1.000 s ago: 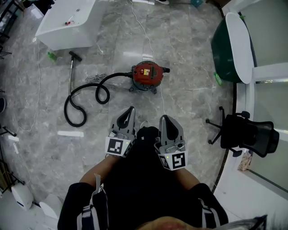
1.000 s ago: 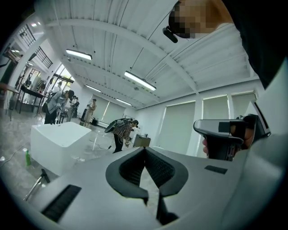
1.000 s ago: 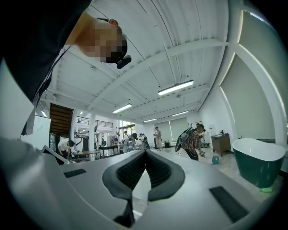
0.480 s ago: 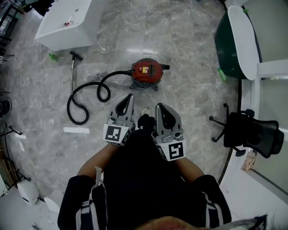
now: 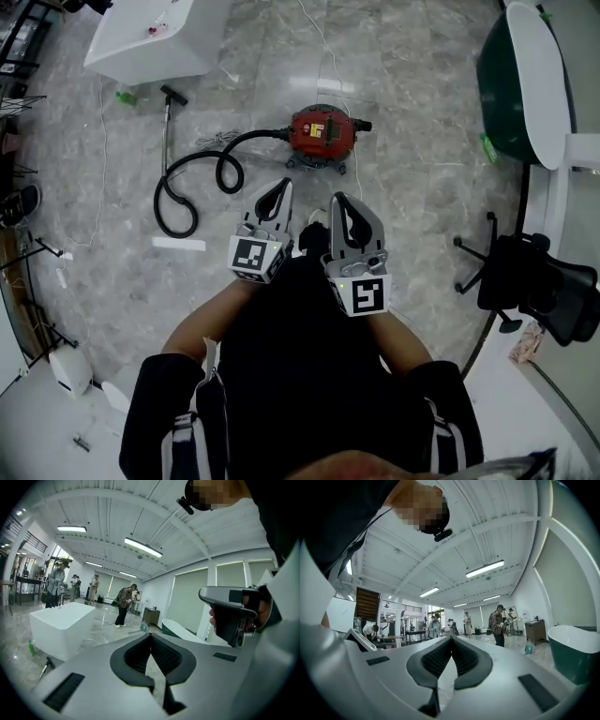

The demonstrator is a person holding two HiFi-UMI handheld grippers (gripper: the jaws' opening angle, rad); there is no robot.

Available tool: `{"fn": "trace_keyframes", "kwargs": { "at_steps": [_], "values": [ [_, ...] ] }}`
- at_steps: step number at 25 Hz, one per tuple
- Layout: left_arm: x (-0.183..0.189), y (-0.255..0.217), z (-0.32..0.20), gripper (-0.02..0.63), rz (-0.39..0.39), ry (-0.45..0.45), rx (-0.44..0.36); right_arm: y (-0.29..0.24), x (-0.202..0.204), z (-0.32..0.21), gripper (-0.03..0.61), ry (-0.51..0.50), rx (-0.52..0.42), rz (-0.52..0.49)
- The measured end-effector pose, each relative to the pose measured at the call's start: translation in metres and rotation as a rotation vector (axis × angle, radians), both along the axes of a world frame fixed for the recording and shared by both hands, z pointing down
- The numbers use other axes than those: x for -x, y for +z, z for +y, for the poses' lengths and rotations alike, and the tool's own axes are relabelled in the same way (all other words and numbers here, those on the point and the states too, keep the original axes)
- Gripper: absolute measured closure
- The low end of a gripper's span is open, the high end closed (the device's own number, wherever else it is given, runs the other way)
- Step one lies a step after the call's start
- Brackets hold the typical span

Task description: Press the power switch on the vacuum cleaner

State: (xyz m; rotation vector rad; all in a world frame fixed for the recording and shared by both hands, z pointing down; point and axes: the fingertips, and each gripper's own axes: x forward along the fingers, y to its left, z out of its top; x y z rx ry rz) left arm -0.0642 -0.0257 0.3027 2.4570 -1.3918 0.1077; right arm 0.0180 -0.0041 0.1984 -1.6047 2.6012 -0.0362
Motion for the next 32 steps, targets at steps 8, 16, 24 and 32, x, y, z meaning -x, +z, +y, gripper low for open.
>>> {"fn": "trace_keyframes", "kwargs": {
  "at_steps": [8, 16, 24, 32],
  "values": [
    [-0.007, 0.038, -0.035, 0.595, 0.006, -0.065, 0.105, 0.024, -0.017, -0.025, 0.560, -0.016, 0.074, -0.070],
    [-0.034, 0.071, -0.065, 0.595, -0.080, -0.017, 0.121, 0.054, -0.037, -0.040, 0.560, -0.037, 0.173, -0.115],
    [-0.029, 0.128, -0.069, 0.595, -0.122, -0.021, 0.217, 0.071, -0.020, -0.046, 0.560, -0.096, 0.195, -0.127],
    [-0.017, 0.172, -0.077, 0.595, -0.176, -0.018, 0.257, 0.093, 0.003, -0.055, 0.560, -0.135, 0.230, -0.135]
  ]
}}
